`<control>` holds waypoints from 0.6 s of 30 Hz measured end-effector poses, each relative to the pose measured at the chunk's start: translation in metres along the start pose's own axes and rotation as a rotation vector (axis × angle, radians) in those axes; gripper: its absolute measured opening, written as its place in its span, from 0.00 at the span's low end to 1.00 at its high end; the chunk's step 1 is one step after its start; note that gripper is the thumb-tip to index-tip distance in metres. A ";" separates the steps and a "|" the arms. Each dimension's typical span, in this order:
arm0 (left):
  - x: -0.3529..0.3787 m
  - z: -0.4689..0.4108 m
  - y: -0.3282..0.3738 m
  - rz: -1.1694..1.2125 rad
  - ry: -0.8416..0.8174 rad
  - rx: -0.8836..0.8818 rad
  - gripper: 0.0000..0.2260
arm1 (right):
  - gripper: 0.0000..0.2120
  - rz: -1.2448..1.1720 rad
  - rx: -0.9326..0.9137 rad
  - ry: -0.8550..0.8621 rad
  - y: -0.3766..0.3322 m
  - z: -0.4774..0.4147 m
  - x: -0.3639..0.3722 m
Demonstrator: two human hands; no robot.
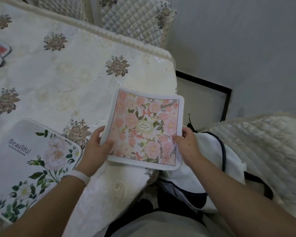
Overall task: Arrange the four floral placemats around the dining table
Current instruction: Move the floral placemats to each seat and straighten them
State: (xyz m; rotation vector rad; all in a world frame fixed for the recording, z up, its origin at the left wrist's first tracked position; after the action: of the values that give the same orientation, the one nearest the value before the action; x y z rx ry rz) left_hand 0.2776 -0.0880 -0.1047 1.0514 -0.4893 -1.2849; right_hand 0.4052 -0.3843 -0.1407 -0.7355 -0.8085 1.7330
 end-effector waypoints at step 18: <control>-0.054 -0.069 -0.015 -0.169 0.088 -0.011 0.20 | 0.15 0.424 -0.079 -0.029 0.014 0.005 0.050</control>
State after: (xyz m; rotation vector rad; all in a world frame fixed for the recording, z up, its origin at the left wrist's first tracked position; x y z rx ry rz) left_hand 0.3105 -0.0116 -0.1378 1.1540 -0.3324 -1.3813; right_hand 0.3800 -0.3401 -0.1536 -0.9913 -0.7830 2.1002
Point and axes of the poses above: each hand's wrist, its own z-axis away from the middle knuckle, its own x-axis out of the palm, y = z × x, the point moved 6 cm from there along -z, towards the middle knuckle, and after that the axes turned 8 degrees about -y, right-handed, at the moved point
